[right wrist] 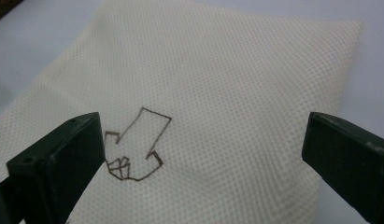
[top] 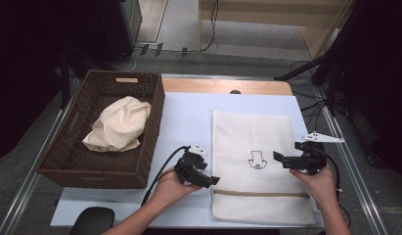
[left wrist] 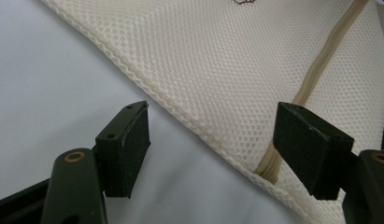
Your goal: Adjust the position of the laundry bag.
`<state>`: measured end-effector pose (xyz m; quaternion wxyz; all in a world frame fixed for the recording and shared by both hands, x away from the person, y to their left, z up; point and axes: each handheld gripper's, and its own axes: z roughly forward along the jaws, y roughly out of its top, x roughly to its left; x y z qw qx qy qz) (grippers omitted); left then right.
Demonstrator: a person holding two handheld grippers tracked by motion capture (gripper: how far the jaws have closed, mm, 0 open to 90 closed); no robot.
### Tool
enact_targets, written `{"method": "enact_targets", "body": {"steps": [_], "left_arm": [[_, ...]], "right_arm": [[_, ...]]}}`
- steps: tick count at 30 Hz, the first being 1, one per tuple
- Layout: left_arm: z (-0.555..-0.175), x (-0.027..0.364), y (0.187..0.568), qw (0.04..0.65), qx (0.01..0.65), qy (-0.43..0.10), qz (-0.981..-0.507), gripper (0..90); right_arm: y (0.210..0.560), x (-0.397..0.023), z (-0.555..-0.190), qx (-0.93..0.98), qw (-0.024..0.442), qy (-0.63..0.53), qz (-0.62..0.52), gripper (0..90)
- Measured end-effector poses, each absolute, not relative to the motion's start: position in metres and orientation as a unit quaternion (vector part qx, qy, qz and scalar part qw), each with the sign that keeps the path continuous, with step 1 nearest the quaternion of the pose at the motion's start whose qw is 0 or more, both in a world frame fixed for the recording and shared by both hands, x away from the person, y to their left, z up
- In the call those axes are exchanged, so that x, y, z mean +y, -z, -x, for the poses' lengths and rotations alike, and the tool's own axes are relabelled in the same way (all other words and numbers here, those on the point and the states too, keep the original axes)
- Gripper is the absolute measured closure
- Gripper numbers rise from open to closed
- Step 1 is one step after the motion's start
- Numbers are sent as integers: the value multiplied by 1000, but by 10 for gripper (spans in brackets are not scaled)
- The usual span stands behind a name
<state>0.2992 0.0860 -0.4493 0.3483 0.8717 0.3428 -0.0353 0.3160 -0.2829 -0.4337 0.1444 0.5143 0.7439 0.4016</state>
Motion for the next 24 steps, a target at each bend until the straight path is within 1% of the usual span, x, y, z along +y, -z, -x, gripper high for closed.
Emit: {"method": "enact_targets", "body": {"steps": [4,10,11,14,15,16,17,18,19,20,22,23,24], "left_arm": [[-299,83,451,343,343,35,-874,296],[-301,76,459,332,335,12,-882,308],[-300,75,459,334,329,7,-883,326],[-300,73,460,338,329,5,-882,334],[-299,72,460,338,327,4,-882,391],[-298,70,460,340,322,5,-884,391],[-297,68,461,342,313,3,-886,436],[-296,67,461,339,305,-4,-890,462],[-295,66,462,339,302,-8,-891,488],[-294,65,462,340,300,-12,-891,488],[-294,64,463,341,303,-18,-890,537],[-296,65,463,340,309,-19,-888,587],[-296,65,463,340,309,-19,-888,605]], "right_arm": [[436,-288,-315,745,147,-391,-520,9],[442,-295,-313,753,140,-379,-520,124],[444,-297,-314,753,138,-372,-525,136],[447,-300,-315,753,132,-368,-529,143],[449,-303,-316,754,123,-362,-534,155],[449,-303,-316,754,123,-362,-534,155],[451,-304,-316,754,124,-358,-536,162],[452,-305,-317,757,130,-351,-536,171],[455,-308,-319,754,137,-345,-541,205],[455,-308,-319,754,137,-345,-541,205],[456,-313,-323,752,147,-341,-545,304],[457,-317,-325,744,148,-341,-555,387],[457,-317,-325,744,148,-341,-555,387]]}}
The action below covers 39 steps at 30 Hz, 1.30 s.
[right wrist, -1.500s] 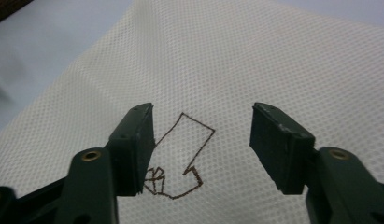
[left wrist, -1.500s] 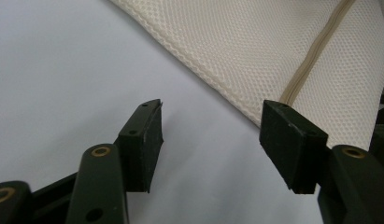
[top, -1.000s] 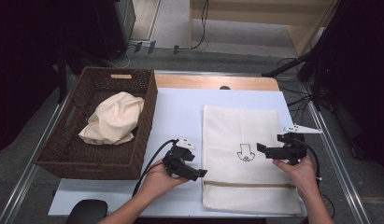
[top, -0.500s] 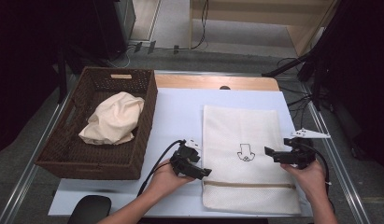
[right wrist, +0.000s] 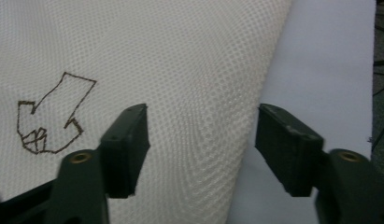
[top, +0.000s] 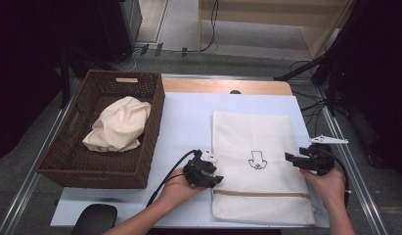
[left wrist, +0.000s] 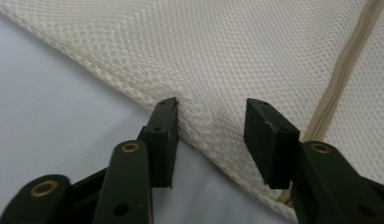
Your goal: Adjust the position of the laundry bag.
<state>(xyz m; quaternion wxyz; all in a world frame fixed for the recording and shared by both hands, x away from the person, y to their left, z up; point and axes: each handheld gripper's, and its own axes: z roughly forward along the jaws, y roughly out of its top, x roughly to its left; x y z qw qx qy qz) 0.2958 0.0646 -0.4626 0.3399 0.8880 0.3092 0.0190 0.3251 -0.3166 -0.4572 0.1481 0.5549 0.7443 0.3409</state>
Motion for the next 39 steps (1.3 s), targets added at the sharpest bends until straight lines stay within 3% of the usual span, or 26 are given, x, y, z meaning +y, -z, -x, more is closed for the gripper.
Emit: {"method": "enact_targets", "body": {"steps": [5,7,12,17,18,19,22,39], "left_arm": [[-299,65,463,340,322,-16,-883,702],[-299,65,463,334,314,-25,-888,754],[-300,64,464,338,320,-21,-885,806],[-299,61,465,343,315,-17,-885,858],[-299,61,465,343,315,-17,-885,861],[-302,62,465,347,320,-7,-882,864],[-303,64,465,347,323,2,-880,868],[-315,95,453,355,363,-18,-861,877]], "right_arm": [[466,-318,-333,743,144,-322,-569,438],[471,-317,-335,742,137,-317,-574,526],[474,-317,-336,742,128,-320,-574,538],[474,-321,-336,736,140,-313,-584,749],[474,-321,-336,736,140,-313,-584,749],[474,-318,-336,745,146,-307,-574,820],[473,-315,-335,749,148,-303,-570,863],[462,-304,-348,745,105,-329,-571,871]]}}
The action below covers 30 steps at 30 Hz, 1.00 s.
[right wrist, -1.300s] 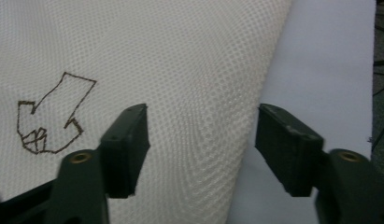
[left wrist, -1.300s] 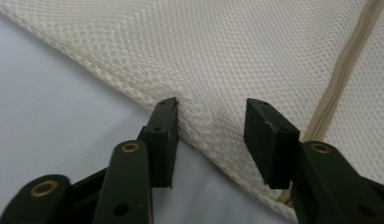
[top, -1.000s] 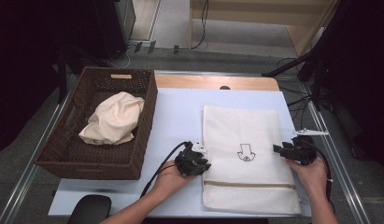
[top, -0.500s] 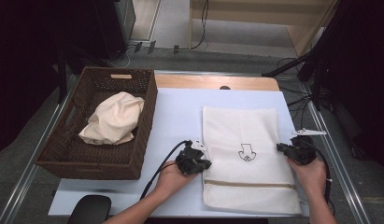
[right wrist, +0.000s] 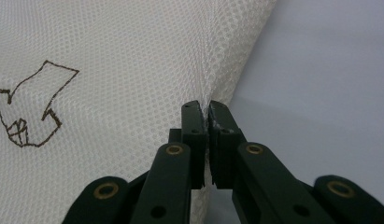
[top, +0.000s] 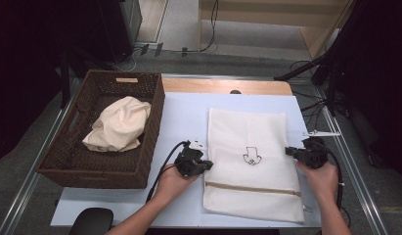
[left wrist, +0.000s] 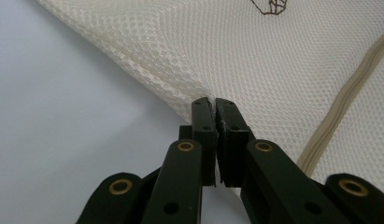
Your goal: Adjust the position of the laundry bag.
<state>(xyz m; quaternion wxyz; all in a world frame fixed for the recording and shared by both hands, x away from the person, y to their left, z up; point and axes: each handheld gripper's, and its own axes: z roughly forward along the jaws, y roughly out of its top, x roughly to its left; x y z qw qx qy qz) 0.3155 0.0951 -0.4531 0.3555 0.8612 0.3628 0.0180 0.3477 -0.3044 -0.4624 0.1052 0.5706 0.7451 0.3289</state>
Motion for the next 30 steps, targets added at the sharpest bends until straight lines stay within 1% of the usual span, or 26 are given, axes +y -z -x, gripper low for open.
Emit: {"method": "enact_targets", "body": {"steps": [8,11,16,22,28,30], "left_arm": [[-318,120,452,349,400,-34,-847,872],[-316,129,453,343,418,-46,-840,871],[-316,134,452,339,429,-53,-835,871],[-328,136,454,333,450,-52,-827,870],[-335,138,456,337,453,-54,-824,867],[-336,138,457,337,454,-51,-823,864]], "right_arm": [[458,-280,-363,757,93,-342,-549,871],[457,-269,-371,759,80,-350,-543,870],[455,-260,-377,763,78,-353,-537,871],[455,-255,-388,760,79,-362,-534,871],[458,-258,-398,752,69,-365,-545,869],[459,-254,-404,757,74,-360,-541,869]]}}
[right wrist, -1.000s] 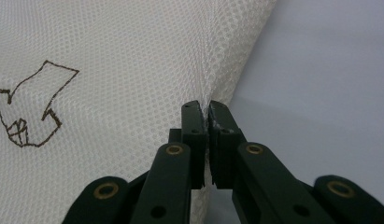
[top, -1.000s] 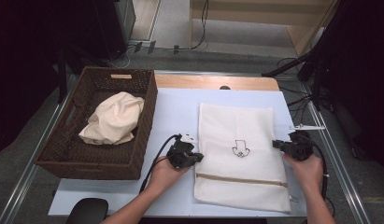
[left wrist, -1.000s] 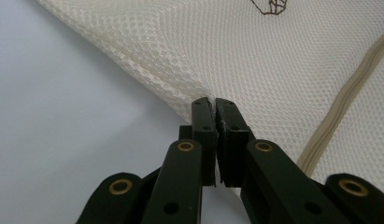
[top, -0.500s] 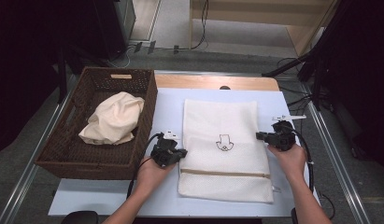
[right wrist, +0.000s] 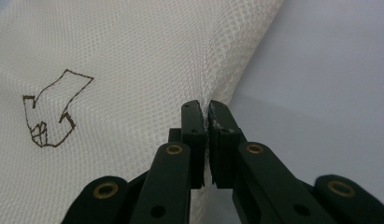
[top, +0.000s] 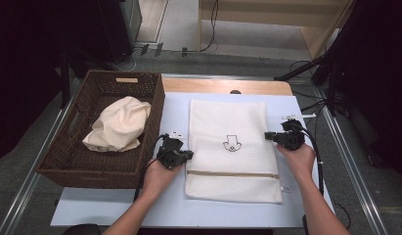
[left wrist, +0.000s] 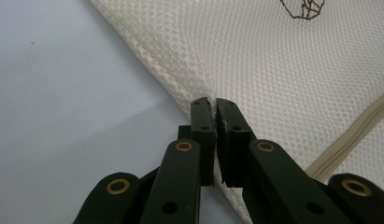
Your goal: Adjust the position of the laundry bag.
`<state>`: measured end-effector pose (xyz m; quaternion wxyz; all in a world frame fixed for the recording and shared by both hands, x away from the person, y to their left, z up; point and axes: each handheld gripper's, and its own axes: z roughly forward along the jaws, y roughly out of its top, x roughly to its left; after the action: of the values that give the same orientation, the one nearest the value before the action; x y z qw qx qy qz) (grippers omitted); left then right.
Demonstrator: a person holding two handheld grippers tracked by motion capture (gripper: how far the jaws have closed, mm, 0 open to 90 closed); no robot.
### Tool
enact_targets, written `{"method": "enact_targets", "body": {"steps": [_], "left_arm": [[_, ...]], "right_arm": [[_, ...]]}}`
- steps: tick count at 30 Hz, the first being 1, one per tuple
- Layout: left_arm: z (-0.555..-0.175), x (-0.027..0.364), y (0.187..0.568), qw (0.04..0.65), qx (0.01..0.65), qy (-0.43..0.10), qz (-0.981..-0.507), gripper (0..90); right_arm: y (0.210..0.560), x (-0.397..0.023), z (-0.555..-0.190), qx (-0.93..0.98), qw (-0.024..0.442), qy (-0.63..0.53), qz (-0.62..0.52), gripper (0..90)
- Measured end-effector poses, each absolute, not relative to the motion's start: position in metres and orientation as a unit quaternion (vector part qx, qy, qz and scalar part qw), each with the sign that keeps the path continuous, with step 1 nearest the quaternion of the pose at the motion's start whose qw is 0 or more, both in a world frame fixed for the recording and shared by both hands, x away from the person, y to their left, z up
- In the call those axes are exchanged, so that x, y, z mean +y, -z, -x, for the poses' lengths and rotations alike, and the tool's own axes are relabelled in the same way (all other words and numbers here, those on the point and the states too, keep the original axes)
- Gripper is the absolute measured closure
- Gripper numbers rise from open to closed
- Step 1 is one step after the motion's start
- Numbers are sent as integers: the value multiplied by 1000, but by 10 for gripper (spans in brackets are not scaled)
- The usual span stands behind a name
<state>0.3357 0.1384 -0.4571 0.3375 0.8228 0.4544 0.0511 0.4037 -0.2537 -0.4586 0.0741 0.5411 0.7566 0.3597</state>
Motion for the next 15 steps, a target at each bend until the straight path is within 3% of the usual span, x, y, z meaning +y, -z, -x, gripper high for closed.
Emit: {"method": "enact_targets", "body": {"steps": [8,11,12,13,14,15], "left_arm": [[-336,138,458,334,456,-51,-823,849],[-337,138,458,339,460,-55,-819,775],[-336,138,458,341,460,-57,-818,775],[-337,138,457,343,459,-55,-817,652],[-337,138,456,344,458,-52,-818,652],[-338,136,453,342,458,-48,-819,533]], "right_arm": [[458,-248,-403,764,86,-354,-533,848],[458,-254,-403,765,77,-351,-534,701],[458,-254,-403,765,77,-351,-534,701],[458,-257,-403,762,70,-355,-537,614],[458,-257,-403,762,70,-355,-537,614],[457,-260,-403,757,65,-365,-537,549]]}}
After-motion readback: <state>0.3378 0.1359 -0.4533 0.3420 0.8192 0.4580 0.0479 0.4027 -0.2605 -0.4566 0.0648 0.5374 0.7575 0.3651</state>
